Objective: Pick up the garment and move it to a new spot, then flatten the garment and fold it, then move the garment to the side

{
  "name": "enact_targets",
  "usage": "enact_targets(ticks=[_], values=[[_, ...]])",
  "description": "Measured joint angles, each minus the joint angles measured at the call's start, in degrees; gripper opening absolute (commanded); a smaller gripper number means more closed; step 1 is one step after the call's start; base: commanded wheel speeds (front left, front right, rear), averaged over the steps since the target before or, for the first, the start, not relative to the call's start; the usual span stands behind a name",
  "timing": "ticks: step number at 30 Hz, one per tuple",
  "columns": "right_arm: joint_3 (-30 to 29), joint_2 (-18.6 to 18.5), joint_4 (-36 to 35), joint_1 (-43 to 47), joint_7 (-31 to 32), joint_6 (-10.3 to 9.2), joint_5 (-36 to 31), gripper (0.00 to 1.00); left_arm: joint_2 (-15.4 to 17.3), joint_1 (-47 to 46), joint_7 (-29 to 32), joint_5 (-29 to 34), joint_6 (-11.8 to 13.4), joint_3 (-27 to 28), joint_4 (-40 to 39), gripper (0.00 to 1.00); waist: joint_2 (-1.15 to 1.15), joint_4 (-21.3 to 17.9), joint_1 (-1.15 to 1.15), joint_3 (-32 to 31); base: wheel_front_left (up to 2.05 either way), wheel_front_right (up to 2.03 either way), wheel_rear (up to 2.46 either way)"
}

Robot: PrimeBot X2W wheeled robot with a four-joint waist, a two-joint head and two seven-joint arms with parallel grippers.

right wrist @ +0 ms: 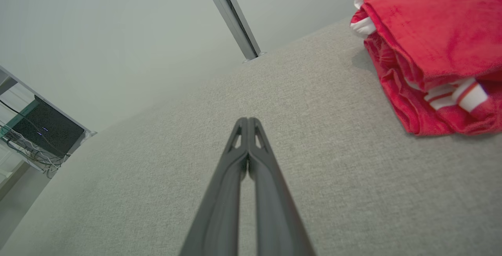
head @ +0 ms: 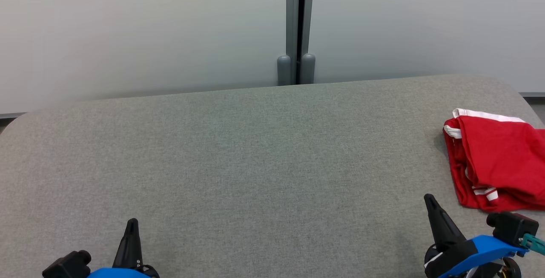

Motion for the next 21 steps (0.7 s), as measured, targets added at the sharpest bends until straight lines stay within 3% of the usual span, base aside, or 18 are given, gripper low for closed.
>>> enact_targets(ticks=[21], values=[[-1.4,0.3,0.4,-1.2,1.4,-0.01,17.4,0.00,-1.7,-2.4,4.3,-14.4,-1.4,3.5,-0.7,0.00,0.00,0.6,0.00,0.1,0.00,0.00,0.00]])
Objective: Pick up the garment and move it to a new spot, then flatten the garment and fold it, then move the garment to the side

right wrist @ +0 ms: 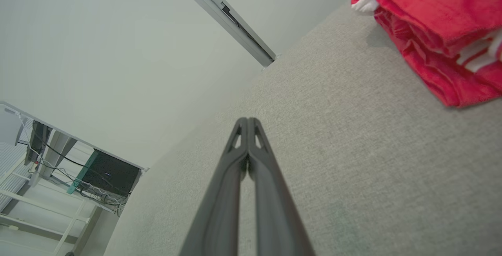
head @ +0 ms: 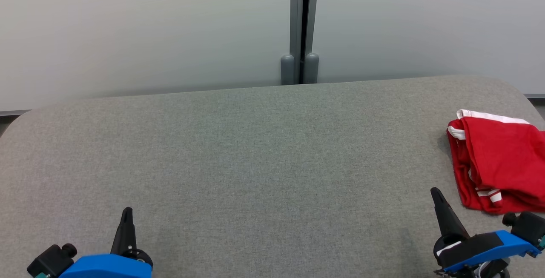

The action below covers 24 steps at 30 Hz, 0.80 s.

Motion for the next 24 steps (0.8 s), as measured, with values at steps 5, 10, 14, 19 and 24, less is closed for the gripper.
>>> enact_targets(ticks=[5,10,14,19,24], values=[[-0.3,0.1,0.1,-0.3,0.3,0.00,3.6,0.00,-0.3,-0.9,0.8,-3.0,-0.1,0.7,-0.2,0.00,0.00,0.1,0.00,0.0,0.00,0.00,0.00],[-0.6,0.1,0.2,-0.5,0.5,0.00,7.0,0.00,-0.5,-1.1,1.8,-5.9,-0.5,1.6,-0.3,0.00,0.00,0.3,0.00,0.1,0.00,0.00,0.00],[-0.9,0.2,0.3,-0.7,0.6,0.00,9.5,0.00,-0.8,-1.5,2.4,-8.0,-0.6,1.9,-0.5,0.00,0.00,0.4,0.00,0.1,0.00,0.00,0.00],[-1.1,0.2,0.4,-1.2,1.0,0.00,12.6,0.00,-1.2,-2.2,3.2,-10.6,-0.9,2.6,-0.6,0.00,0.00,0.5,0.00,0.1,0.00,0.00,0.00],[-1.3,0.3,0.5,-1.3,1.1,0.00,15.7,0.00,-1.6,-2.4,3.9,-13.1,-1.1,3.4,-0.8,0.00,0.00,0.6,0.00,0.1,0.00,0.00,0.00]])
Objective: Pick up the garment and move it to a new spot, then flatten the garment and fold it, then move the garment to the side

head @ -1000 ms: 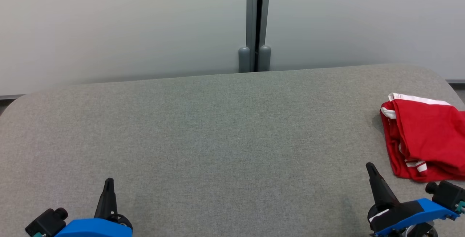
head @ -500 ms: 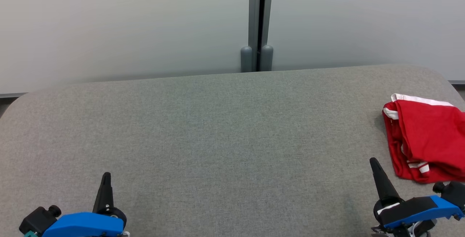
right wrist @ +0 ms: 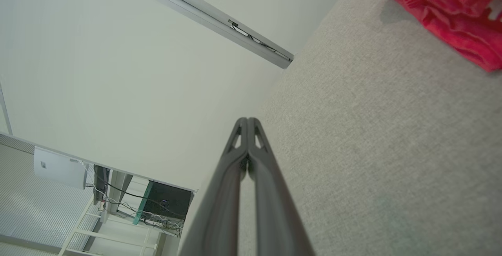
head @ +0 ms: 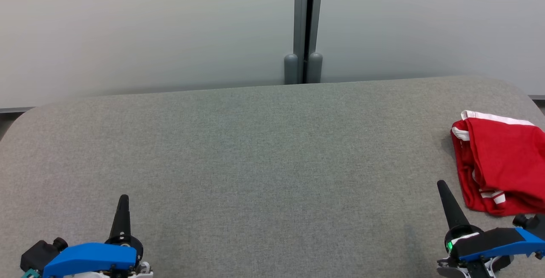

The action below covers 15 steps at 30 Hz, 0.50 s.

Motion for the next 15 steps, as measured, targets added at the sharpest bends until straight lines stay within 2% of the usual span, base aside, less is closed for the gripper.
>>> enact_targets(ticks=[15], values=[[-0.7,0.1,0.2,-1.0,0.9,0.00,8.2,0.00,-0.6,-1.2,2.1,-6.8,-0.7,1.7,-0.4,0.00,0.00,0.4,0.00,0.1,0.00,0.00,0.00]])
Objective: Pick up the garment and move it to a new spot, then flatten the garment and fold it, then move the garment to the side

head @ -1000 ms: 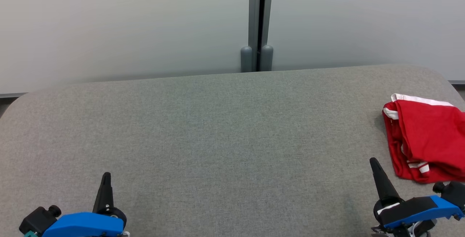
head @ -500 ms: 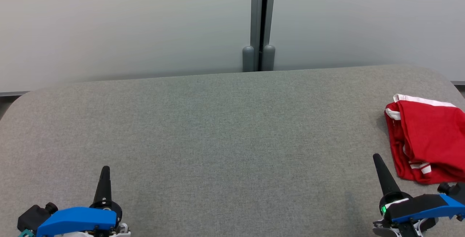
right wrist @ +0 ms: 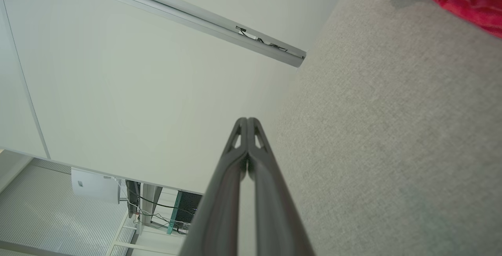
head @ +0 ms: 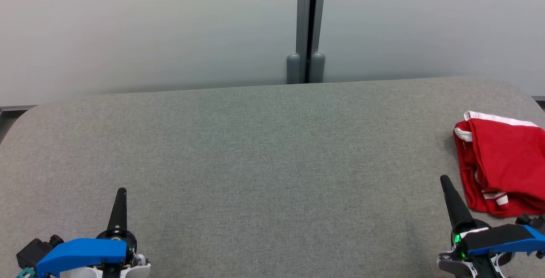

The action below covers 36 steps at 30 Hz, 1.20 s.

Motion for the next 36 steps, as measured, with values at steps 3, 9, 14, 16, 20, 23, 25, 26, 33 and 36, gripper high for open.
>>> enact_targets(ticks=[3,9,14,16,20,23,25,26,33,36], values=[[-0.1,0.0,0.0,0.0,0.0,0.00,1.6,0.00,-0.2,-0.1,0.4,-1.2,-0.2,0.2,0.0,0.00,0.00,0.1,-0.01,0.0,0.00,0.00,0.00],[-0.4,0.1,0.1,-0.2,0.3,0.00,4.5,0.00,-0.5,-0.8,1.2,-3.7,-0.3,0.7,-0.2,0.00,0.00,0.2,-0.01,0.0,0.00,0.00,0.00],[-0.6,0.1,0.2,-0.3,0.5,0.00,6.8,0.00,-0.8,-1.1,1.7,-5.5,-0.4,1.2,-0.3,0.00,0.00,0.4,-0.01,0.1,0.00,0.00,0.00],[-0.6,0.1,0.2,-0.3,0.5,0.00,7.7,0.00,-0.9,-1.2,1.9,-6.3,-0.5,1.4,-0.3,0.00,0.00,0.4,-0.01,0.1,0.00,0.00,0.00],[-0.8,0.1,0.2,-0.6,0.6,0.00,9.4,0.00,-1.1,-1.5,2.4,-7.8,-0.8,1.9,-0.4,0.00,0.00,0.5,-0.01,0.1,0.00,0.00,0.00],[-0.9,0.2,0.3,-0.9,0.7,0.00,10.3,0.00,-1.2,-1.7,2.5,-8.5,-0.8,2.0,-0.4,0.00,0.00,0.6,-0.01,0.1,0.00,0.00,0.00],[-0.9,0.2,0.3,-0.9,0.8,0.00,11.2,0.00,-1.2,-1.8,2.9,-9.2,-0.8,2.1,-0.5,0.00,0.00,0.6,-0.01,0.1,0.00,0.00,0.00],[-1.0,0.2,0.3,-0.9,0.8,0.00,11.6,0.00,-1.3,-1.9,2.9,-9.6,-0.8,2.2,-0.5,0.00,0.00,0.7,-0.01,0.1,0.00,0.00,0.00],[-1.2,0.2,0.3,-1.3,1.1,0.00,14.5,0.00,-1.5,-2.2,3.6,-11.9,-1.1,2.7,-0.6,0.00,0.00,0.9,-0.01,0.2,0.00,0.00,0.00],[-1.3,0.3,0.4,-1.4,1.1,0.00,15.7,0.00,-1.6,-2.3,4.0,-12.9,-1.3,2.9,-0.6,0.00,0.00,0.9,0.00,0.2,0.00,0.00,0.00]])
